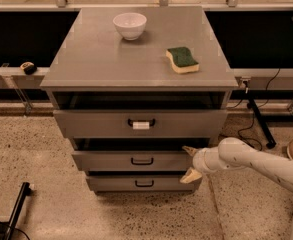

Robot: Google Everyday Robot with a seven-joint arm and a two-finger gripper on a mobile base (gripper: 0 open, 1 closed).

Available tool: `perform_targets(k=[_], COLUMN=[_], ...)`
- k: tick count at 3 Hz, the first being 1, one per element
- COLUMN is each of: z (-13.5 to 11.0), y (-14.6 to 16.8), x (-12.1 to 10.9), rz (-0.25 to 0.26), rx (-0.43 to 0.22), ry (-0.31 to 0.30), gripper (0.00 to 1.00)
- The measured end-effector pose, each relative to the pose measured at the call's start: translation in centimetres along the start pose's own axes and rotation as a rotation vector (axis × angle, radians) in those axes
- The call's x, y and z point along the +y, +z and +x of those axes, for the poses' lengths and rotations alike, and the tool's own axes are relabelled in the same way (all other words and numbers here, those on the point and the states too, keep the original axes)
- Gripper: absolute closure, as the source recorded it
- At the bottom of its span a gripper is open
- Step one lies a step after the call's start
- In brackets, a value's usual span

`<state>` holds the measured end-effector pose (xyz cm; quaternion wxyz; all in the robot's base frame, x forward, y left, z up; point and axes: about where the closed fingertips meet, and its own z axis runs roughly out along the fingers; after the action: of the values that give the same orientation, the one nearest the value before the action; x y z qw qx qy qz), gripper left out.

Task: Open middle drawer

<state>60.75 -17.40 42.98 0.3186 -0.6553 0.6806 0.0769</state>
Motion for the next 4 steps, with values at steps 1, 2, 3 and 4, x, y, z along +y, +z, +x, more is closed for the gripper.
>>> perform_targets(k=[1, 2, 3, 4], z=[-0.8, -1.8, -2.9, -3.9], y=[0.0, -0.2, -0.3, -0.5], x=[0.0, 0.3, 0.9, 1.3], rz=[0.035, 0.083, 0.114, 0.137], rx=[0.013, 0.002, -0.024, -0.046], ry=[-0.012, -0.027, -0.048, -0.069], gripper=[0.25, 0.27, 0.34, 0.27])
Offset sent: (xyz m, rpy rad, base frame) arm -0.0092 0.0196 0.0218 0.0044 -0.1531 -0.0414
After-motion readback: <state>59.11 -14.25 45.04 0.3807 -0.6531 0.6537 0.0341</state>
